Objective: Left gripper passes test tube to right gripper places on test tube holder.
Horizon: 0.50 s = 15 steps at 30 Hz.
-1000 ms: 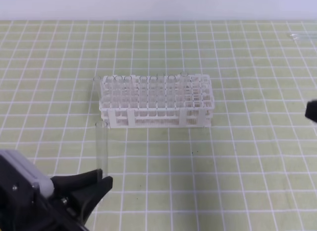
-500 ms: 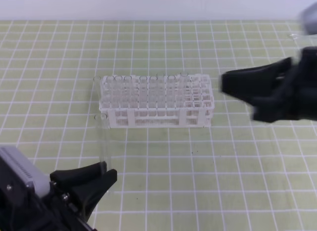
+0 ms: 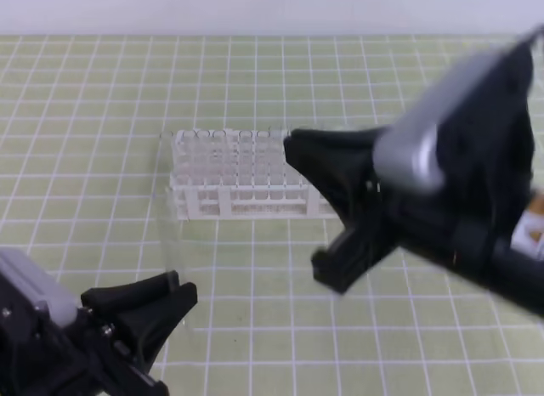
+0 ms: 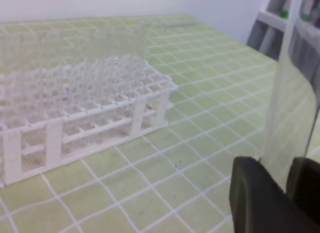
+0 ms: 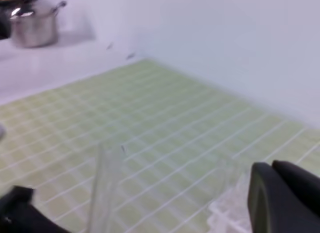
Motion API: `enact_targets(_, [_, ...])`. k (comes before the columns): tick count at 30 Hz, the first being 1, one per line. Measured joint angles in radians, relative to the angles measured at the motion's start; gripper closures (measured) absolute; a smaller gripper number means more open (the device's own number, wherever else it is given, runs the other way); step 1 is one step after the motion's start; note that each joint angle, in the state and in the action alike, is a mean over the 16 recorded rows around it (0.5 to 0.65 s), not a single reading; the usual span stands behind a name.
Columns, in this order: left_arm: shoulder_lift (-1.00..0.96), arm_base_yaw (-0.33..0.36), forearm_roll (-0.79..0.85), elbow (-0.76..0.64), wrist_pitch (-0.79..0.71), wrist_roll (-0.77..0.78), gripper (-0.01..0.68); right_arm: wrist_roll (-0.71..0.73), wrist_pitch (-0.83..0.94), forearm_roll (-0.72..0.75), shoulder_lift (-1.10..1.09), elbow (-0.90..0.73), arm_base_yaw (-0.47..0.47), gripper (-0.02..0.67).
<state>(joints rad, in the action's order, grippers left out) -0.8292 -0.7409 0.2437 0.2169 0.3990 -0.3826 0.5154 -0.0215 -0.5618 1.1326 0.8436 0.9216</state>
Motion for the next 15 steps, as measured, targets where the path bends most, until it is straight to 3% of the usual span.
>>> enact_targets(8, [-0.042, 0.0, -0.032, 0.0, 0.079, 0.003, 0.65, -0.043, -0.359, 0.042, -0.016, -0.177, 0.13, 0.661])
enact_targets(15, [-0.139, 0.0, -0.028, 0.0, 0.216, 0.007, 0.656, -0.093, -0.435, 0.05, -0.006, -0.209, 0.171, 0.591])
